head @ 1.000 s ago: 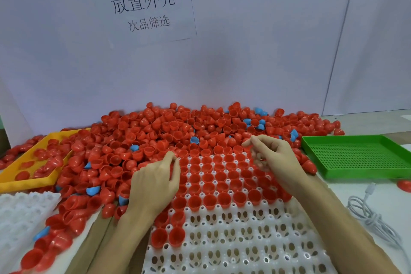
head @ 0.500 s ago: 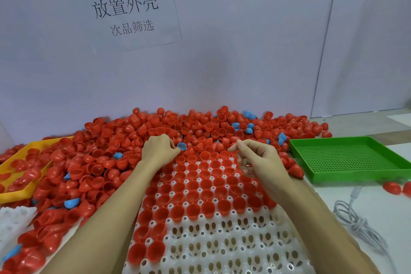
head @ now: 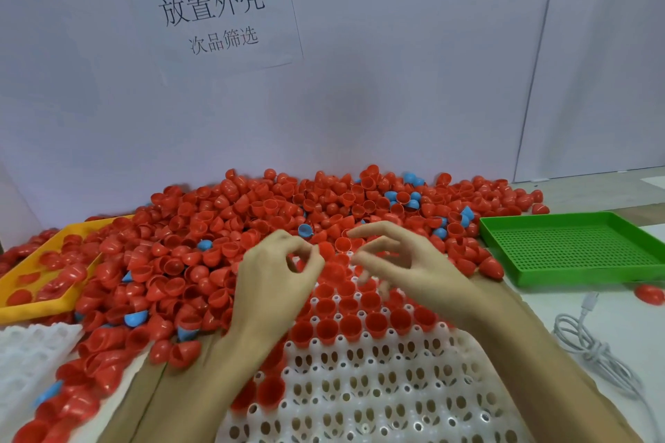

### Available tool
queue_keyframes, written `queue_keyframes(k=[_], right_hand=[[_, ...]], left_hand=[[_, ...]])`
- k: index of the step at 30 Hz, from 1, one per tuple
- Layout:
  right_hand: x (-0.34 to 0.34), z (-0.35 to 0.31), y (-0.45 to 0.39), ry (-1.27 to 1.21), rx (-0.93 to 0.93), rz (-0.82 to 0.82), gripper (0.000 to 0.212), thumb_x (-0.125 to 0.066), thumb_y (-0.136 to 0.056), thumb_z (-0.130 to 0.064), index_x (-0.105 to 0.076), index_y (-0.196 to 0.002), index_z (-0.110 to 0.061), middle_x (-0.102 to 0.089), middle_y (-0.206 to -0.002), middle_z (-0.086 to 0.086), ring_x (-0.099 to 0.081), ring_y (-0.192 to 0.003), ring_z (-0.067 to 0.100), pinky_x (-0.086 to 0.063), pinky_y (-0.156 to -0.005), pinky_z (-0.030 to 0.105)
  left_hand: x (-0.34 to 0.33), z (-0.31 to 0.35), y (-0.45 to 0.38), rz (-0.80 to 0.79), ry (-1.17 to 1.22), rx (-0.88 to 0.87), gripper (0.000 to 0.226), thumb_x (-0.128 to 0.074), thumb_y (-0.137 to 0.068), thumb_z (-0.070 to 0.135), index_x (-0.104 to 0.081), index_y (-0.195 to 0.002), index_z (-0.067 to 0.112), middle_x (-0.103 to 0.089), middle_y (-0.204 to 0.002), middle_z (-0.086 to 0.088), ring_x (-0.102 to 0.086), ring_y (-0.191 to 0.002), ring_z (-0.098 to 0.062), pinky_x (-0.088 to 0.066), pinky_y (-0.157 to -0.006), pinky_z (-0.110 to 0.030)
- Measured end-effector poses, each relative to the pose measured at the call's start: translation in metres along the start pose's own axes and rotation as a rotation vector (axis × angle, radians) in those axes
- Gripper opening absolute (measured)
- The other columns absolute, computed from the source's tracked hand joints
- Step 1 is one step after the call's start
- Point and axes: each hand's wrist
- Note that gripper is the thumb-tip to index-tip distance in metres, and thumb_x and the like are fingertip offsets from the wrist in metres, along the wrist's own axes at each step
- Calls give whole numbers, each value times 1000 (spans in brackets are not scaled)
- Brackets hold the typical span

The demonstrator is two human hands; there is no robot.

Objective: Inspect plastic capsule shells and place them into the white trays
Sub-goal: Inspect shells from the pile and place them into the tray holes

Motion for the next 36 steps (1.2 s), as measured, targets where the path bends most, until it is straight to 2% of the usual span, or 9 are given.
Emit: queue_keyframes(k=[3, 8, 11, 13, 16, 24, 30, 33, 36], right_hand=[[-10, -4, 7, 96, -27, -109, 53, -83, -88, -47, -57, -134, -51, -71, -121, -10, -76, -102, 14, -63, -85, 28], [-11, -12, 11, 27, -16, -113, 45, -83, -91, -25, -63, -130, -34, -73, -105, 17, -77, -88, 29, -64, -84, 38], [-8, -14, 12, -61, -24, -94, 26, -74, -99, -20, -70, -124, -26, -71, -100, 21, -77, -85, 25, -61, -80, 30], [-9, -15, 12, -78, -22, -91, 17, -69, -103, -23, -74, -118, -22, -74, -93, 15, -75, -82, 23, -61, -78, 29], [-10, -14, 11, -168, -29, -73, 23, -65, -104, -32, -77, -113, -15, -76, -87, 4, -73, -77, 19, -60, -72, 25], [-14, -11, 9, -236, -127, 18, 46, -62, -101, -53, -73, -90, -9, -68, -71, 10, -60, -54, 15, -45, -46, 20], [-18, -10, 8, -175, -78, 87, 25, -63, -103, -34, -68, -124, -23, -73, -100, 10, -76, -81, 28, -58, -60, 29], [-17, -10, 8, -87, -17, 59, 20, -65, -104, -25, -69, -123, -24, -74, -107, 9, -77, -90, 25, -61, -68, 30], [-19, -12, 11, -53, 22, -16, 24, -68, -103, -24, -70, -126, -26, -75, -106, 4, -77, -92, 23, -61, -71, 29]], left_hand=[[-4, 15, 18, -1, 110, 29, 23, -74, -90, 28, -69, -68, 30, -65, -75, 16, -65, -69, -11, -48, -64, -17], [-6, 15, 28, -20, 183, 58, 28, -72, -94, 15, -59, -70, 21, -59, -72, 8, -61, -67, -13, -49, -63, -21], [0, 12, 31, -154, 491, 117, 9, -69, -97, 17, -63, -102, 21, -72, -97, 6, -71, -95, -12, -57, -81, -22], [2, 13, 34, -228, 671, 85, 26, -65, -98, 7, -62, -121, 19, -73, -111, 2, -72, -109, -20, -58, -89, -25], [4, 14, 36, -250, 659, -45, 23, -64, -100, 11, -68, -120, 22, -74, -114, -1, -72, -109, -27, -61, -89, -33], [4, 14, 35, -193, 720, 96, 31, -81, -89, 28, -76, -119, 31, -80, -94, -2, -79, -85, -23, -60, -80, -22], [4, 8, 32, -152, 655, 135, 33, -91, -79, 32, -75, -108, 34, -75, -95, 4, -73, -82, -15, -60, -76, -25], [4, 8, 33, -139, 606, 72, 36, -91, -77, 36, -69, -105, 31, -72, -93, 9, -71, -77, -12, -56, -70, -18], [3, 6, 36, -126, 469, -12, 30, -88, -85, 22, -67, -104, 32, -69, -90, 8, -70, -80, -19, -58, -69, -25]])
Point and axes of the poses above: each hand's wrist, its own y-axis away from the middle knuckle, its own x-axis out of the back of the hand, z = x × y
